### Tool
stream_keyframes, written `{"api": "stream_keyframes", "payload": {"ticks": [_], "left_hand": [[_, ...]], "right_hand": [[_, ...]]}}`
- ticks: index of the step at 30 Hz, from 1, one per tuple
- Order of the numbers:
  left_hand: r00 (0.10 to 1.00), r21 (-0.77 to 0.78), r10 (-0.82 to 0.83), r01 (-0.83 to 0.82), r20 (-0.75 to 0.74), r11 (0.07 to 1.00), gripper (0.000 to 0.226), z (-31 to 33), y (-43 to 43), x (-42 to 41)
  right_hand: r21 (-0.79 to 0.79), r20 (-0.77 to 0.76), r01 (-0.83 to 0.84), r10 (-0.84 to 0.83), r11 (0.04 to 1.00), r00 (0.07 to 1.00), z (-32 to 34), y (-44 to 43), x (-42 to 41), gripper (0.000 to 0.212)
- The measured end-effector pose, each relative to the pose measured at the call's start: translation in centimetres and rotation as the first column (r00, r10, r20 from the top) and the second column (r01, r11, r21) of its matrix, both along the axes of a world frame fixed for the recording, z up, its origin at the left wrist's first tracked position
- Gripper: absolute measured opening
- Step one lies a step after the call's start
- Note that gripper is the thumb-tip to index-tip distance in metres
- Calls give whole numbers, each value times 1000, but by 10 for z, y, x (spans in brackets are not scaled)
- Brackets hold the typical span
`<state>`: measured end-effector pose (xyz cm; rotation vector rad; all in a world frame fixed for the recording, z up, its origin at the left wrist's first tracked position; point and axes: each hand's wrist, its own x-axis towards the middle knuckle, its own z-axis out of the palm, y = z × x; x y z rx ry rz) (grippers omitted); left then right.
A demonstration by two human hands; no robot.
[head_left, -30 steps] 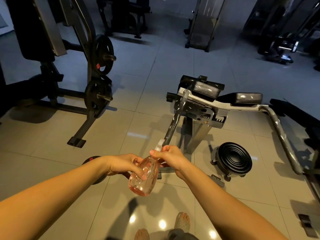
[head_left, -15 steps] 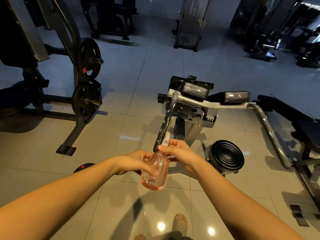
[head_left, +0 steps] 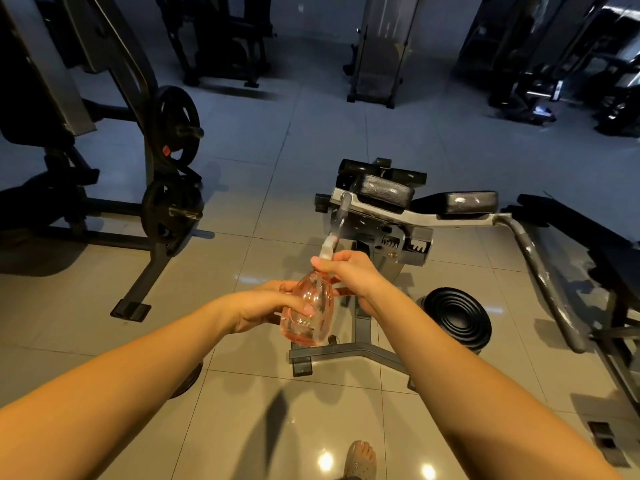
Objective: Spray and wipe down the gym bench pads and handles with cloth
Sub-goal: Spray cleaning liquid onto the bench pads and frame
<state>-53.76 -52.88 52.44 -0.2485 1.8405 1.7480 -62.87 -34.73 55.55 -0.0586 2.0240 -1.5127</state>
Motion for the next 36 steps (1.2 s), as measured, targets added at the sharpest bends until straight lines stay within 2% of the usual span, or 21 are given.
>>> {"api": "stream_keyframes", "payload": {"ticks": [3,7,12,15,19,29,33,36], "left_hand": [[996,41,82,-83,21,996,74,-4,-15,4],[995,64,91,-94,51,994,74,-12,-32,18],[994,66,34,-41,108,997,58,-24,-42,47],[990,61,-7,-1,138,998,62,-32,-46,62],[980,38,-135,131,145,991,66,-38,-41,71],[962,24,-254,253,98,967,57,-21,25,30],[958,-11,-283,284,41,959,65,-12,63,-3],[963,-20,-268,268,-2,963,59,-3,93,-29]], "right_hand": [[-13,1,21,-21,1000,1000,4,-18,3,35],[-31,56,8,-6,999,998,1,-34,17,26],[-9,106,-40,41,999,993,-15,-39,44,23],[0,148,-25,25,1000,989,-27,-37,63,25],[-14,201,-9,12,1000,980,-38,-24,82,28],[-22,100,96,-94,995,991,-28,50,68,29],[-20,38,155,-154,988,987,-14,87,47,43],[-36,-16,146,-147,989,989,-5,115,23,46]]}}
